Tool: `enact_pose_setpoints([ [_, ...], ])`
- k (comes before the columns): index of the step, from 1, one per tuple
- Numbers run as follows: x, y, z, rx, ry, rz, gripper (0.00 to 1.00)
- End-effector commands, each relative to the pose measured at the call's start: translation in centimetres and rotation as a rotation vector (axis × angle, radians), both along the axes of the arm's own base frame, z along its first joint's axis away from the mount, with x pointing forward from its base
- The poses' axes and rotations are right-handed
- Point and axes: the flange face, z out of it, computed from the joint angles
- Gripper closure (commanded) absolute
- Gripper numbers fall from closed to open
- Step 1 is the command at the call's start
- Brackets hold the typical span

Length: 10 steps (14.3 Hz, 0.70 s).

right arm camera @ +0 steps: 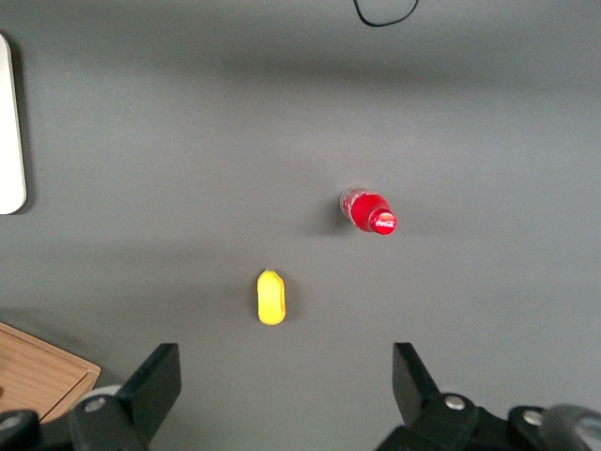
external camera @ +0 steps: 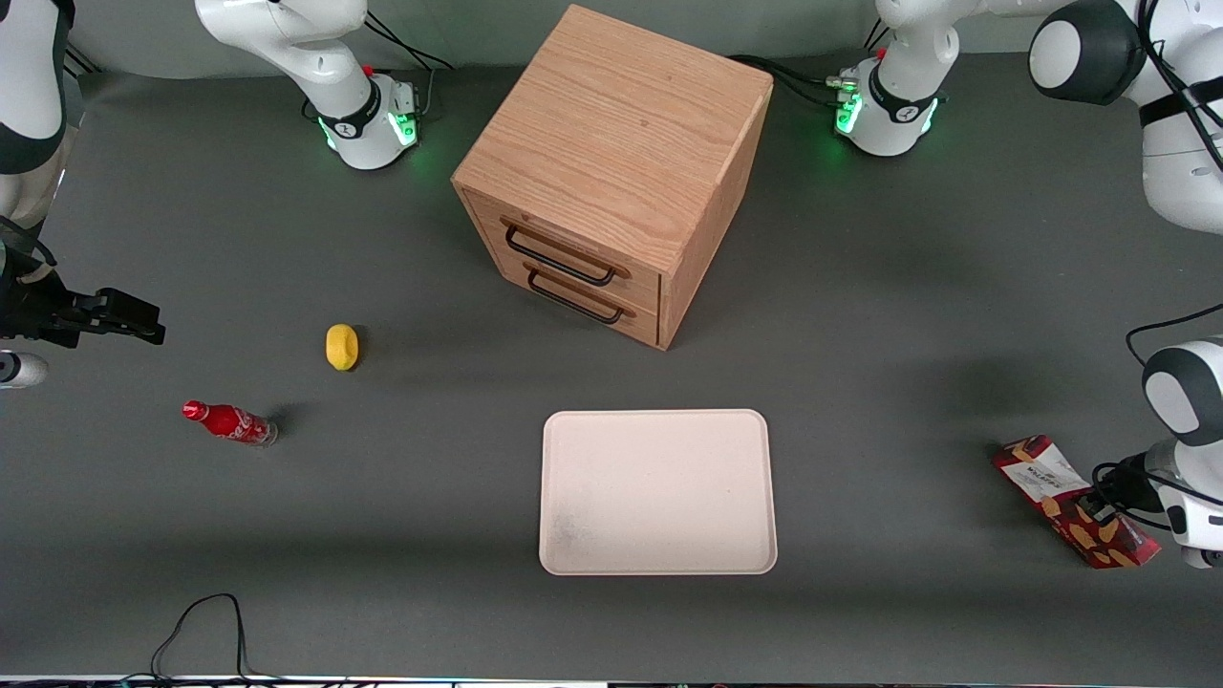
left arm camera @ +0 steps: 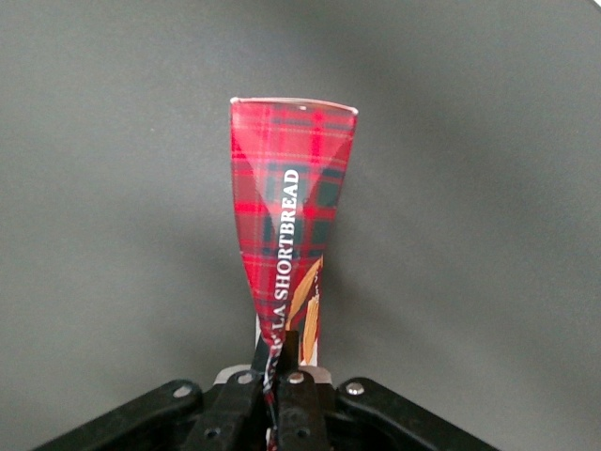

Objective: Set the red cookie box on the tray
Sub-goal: 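Lift the red cookie box upright with the left gripper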

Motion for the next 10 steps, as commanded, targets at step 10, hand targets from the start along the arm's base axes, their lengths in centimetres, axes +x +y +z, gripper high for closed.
enact_pose_setpoints([
  [10, -6.2, 2.0, 29.8, 0.02, 0.061, 0.052, 1.0],
])
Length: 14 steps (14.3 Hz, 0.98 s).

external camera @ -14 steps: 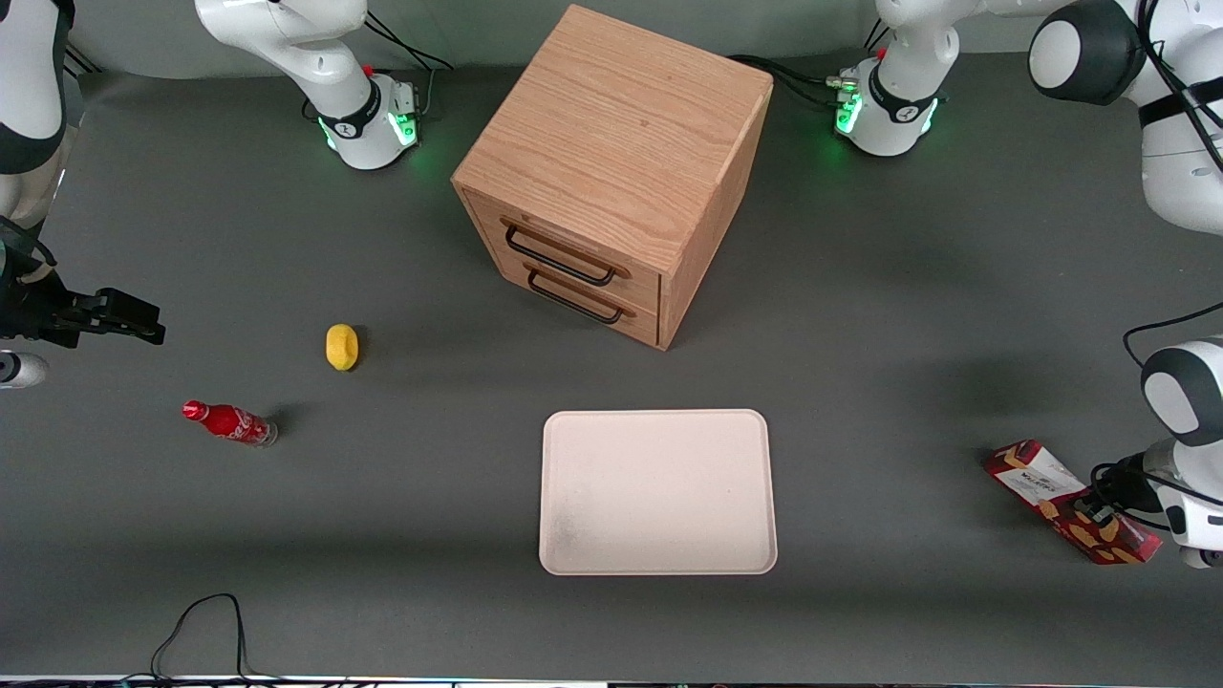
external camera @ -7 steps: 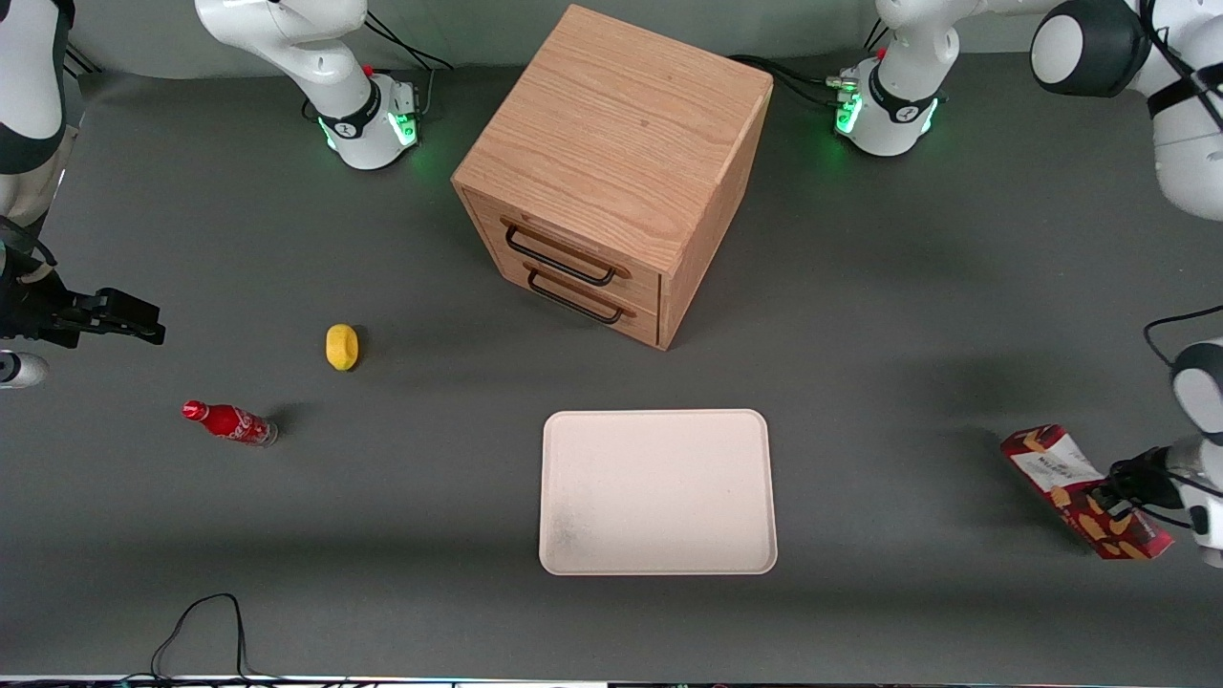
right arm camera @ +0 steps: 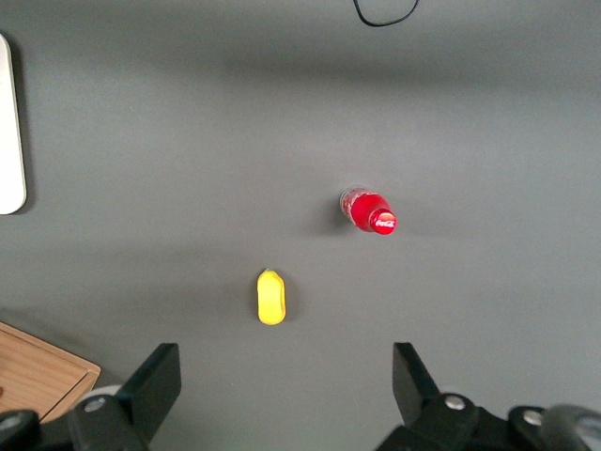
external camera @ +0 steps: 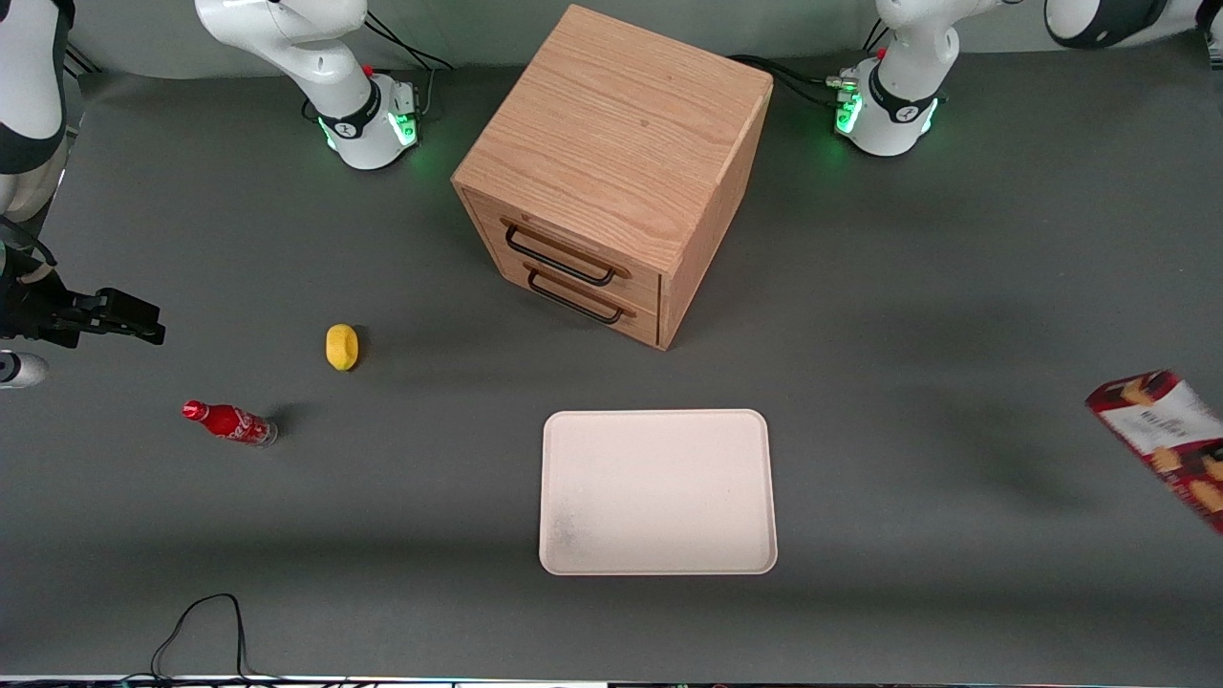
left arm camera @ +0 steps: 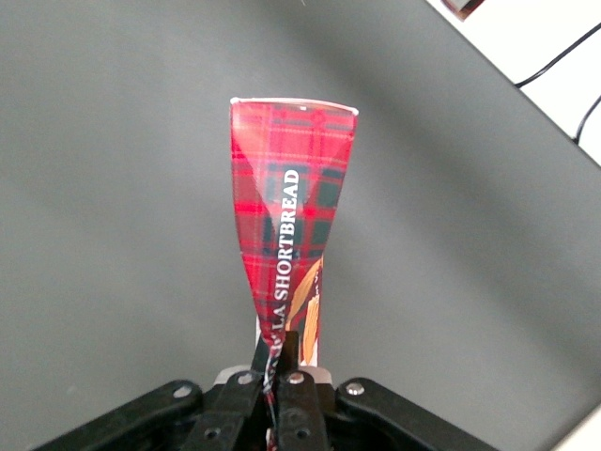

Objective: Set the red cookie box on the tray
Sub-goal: 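Lift the red cookie box upright with the left gripper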

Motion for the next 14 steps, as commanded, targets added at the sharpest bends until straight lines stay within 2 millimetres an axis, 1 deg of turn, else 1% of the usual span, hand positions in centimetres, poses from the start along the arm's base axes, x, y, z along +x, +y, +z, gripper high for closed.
enact_pose_setpoints([
  [1, -3.6, -0.2, 7.0, 0.014, -0.007, 0.02, 1.0],
  [2, -4.7, -0.5, 9.2, 0.017, -0.017, 0.018, 1.0],
  [3, -5.2, -1.0, 10.2, 0.016, -0.021, 0.012, 1.0],
  [4, -5.4, -1.8, 10.9, 0.011, -0.027, 0.0, 1.0],
  [5, -5.2, -2.9, 11.1, 0.008, -0.028, -0.019, 1.0],
  [6, -4.9, -4.5, 11.1, -0.006, -0.027, -0.051, 1.0],
  [8, -4.1, -9.5, 11.0, -0.032, -0.023, -0.149, 1.0],
  [10, -3.6, -16.3, 10.2, -0.028, 0.019, -0.254, 1.0],
  [12, -3.6, -21.5, 9.6, -0.023, 0.037, -0.327, 1.0],
  [14, -3.8, -28.2, 8.5, -0.012, 0.061, -0.402, 1.0],
])
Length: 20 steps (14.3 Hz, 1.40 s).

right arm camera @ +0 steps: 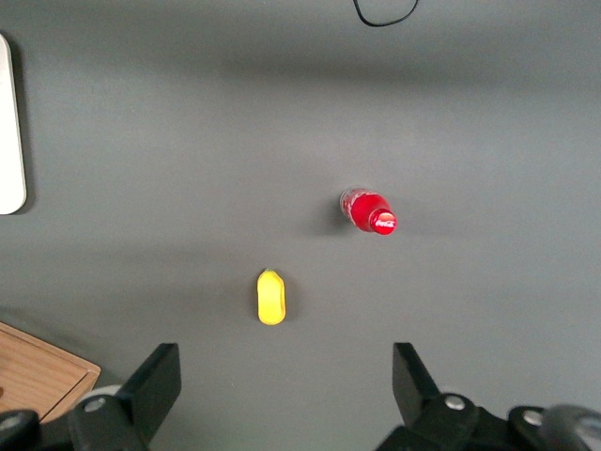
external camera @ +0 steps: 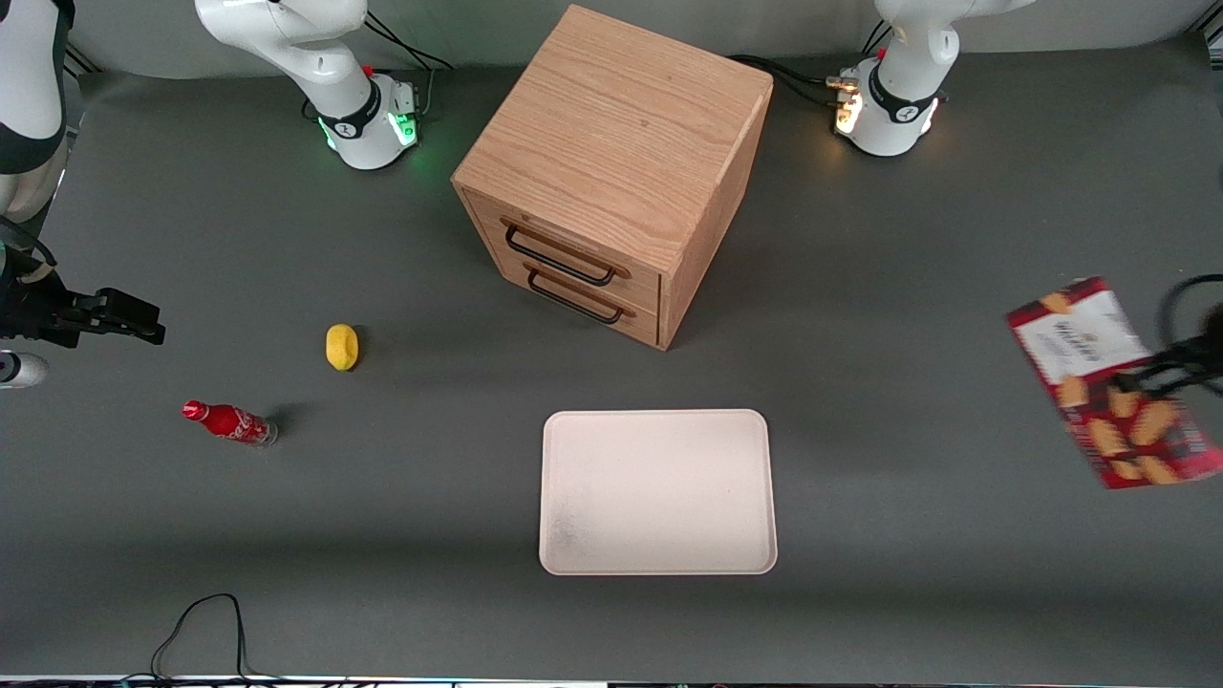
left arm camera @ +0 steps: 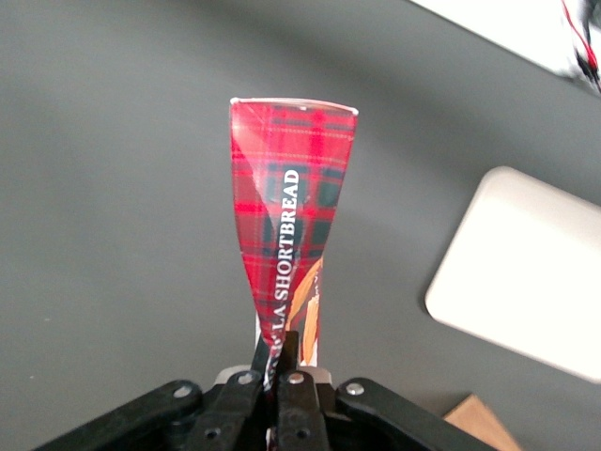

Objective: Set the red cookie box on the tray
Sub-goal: 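Carry the held box over the white tray with the left gripper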

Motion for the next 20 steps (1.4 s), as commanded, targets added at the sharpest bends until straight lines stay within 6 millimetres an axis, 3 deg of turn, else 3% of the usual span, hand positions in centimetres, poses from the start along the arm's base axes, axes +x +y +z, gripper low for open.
enact_pose_setpoints([
  [1, -0.8, -7.3, -0.5, 0.037, 0.015, -0.081, 1.0],
  [6, -3.1, -16.9, -0.5, 0.027, 0.0, -0.232, 1.0],
  [9, -4.1, -21.4, 0.0, 0.004, -0.057, -0.296, 1.0],
  [11, -4.2, -24.0, -1.1, -0.003, -0.073, -0.327, 1.0],
  [12, -3.5, -24.5, -2.2, -0.011, -0.087, -0.329, 1.0],
  [13, -2.1, -25.9, -5.2, -0.02, -0.099, -0.339, 1.0],
  [15, -0.3, -27.3, -9.5, -0.028, -0.115, -0.341, 1.0],
  [20, 3.5, -27.8, -21.2, -0.024, -0.137, -0.326, 1.0],
])
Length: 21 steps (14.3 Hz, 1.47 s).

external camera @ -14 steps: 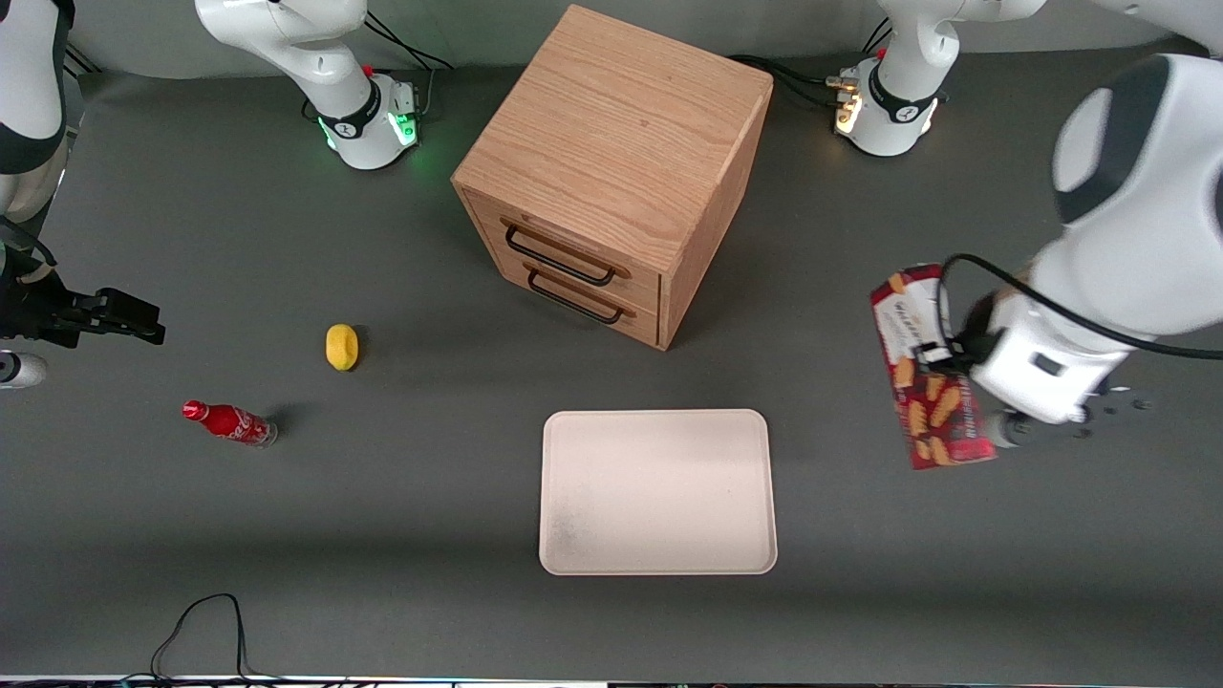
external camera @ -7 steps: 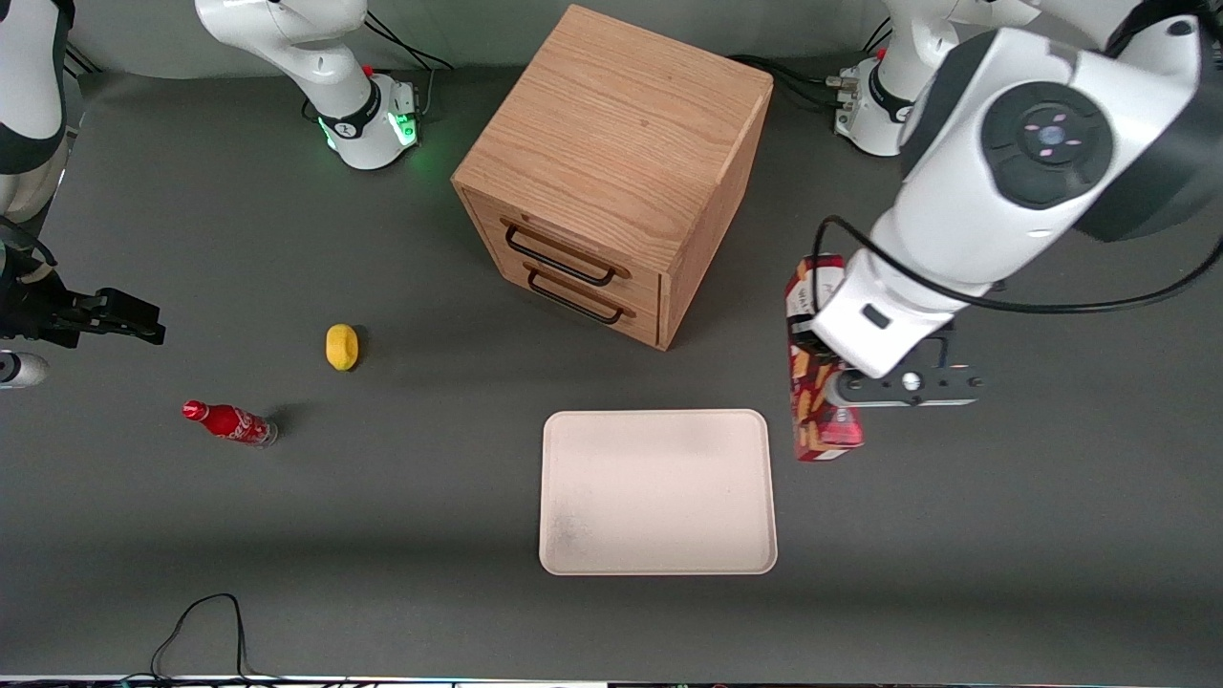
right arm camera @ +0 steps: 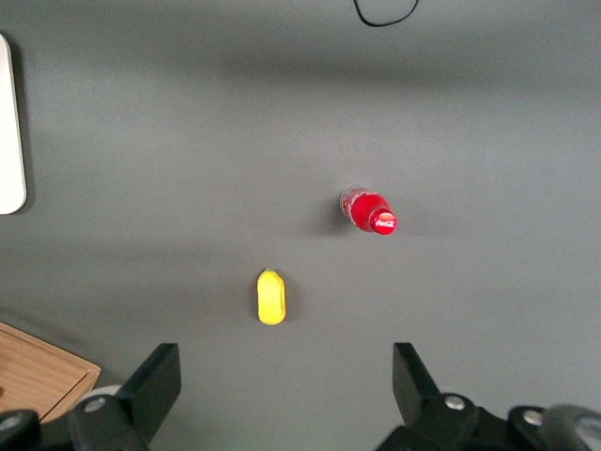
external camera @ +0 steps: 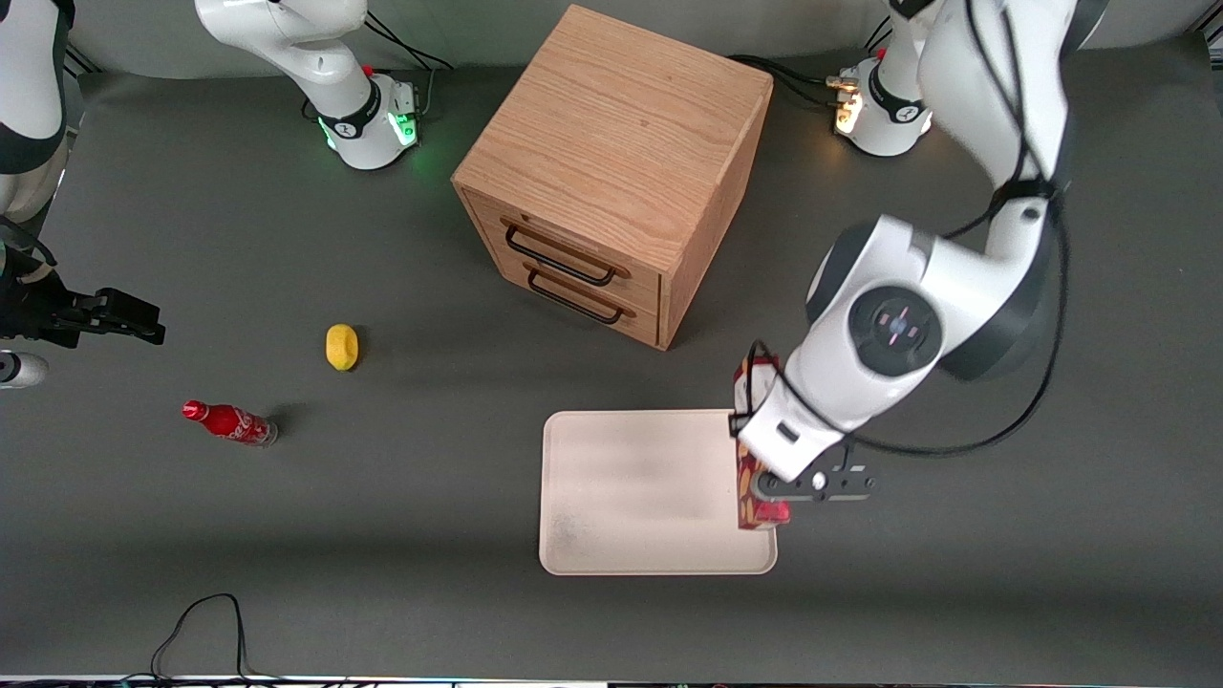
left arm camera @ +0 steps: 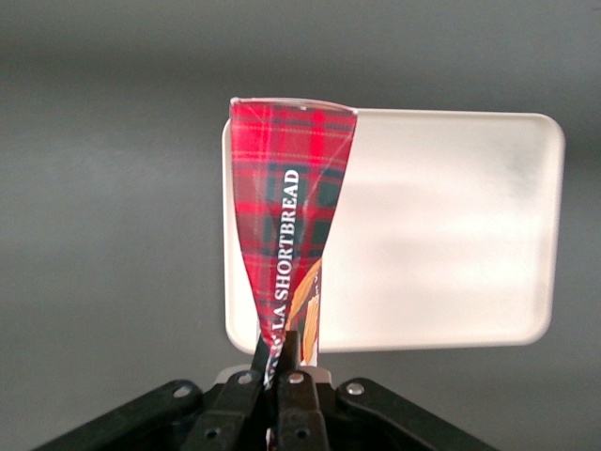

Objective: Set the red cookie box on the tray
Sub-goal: 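Carry the held box over the white tray with the left gripper, then lower the box onto the tray and open the left gripper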

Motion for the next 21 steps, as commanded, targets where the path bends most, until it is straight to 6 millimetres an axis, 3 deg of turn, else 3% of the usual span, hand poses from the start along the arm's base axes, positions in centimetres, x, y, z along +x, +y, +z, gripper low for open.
enact_pose_setpoints([
  [1, 1.2, -0.3, -4.7, 0.021, -0.038, 0.004, 1.0],
  [3, 1.5, -0.5, -8.4, 0.029, -0.038, 0.0, 1.0],
  [8, 1.6, -0.2, -13.8, 0.047, -0.048, -0.009, 1.0],
  [13, 1.7, -0.1, -14.5, 0.045, -0.042, 0.033, 1.0],
  [14, 1.6, -0.1, -14.6, 0.049, -0.034, 0.038, 0.66],
  [15, 1.6, 0.0, -14.6, 0.051, -0.03, 0.04, 0.46],
  [17, 1.6, 0.2, -14.3, 0.053, -0.031, 0.042, 0.28],
  [18, 1.6, 0.2, -14.0, 0.055, -0.028, 0.045, 0.06],
  [19, 1.5, 0.3, -13.8, 0.06, -0.016, 0.066, 0.0],
  [21, 1.0, 0.3, -11.5, 0.078, 0.008, 0.082, 0.0],
])
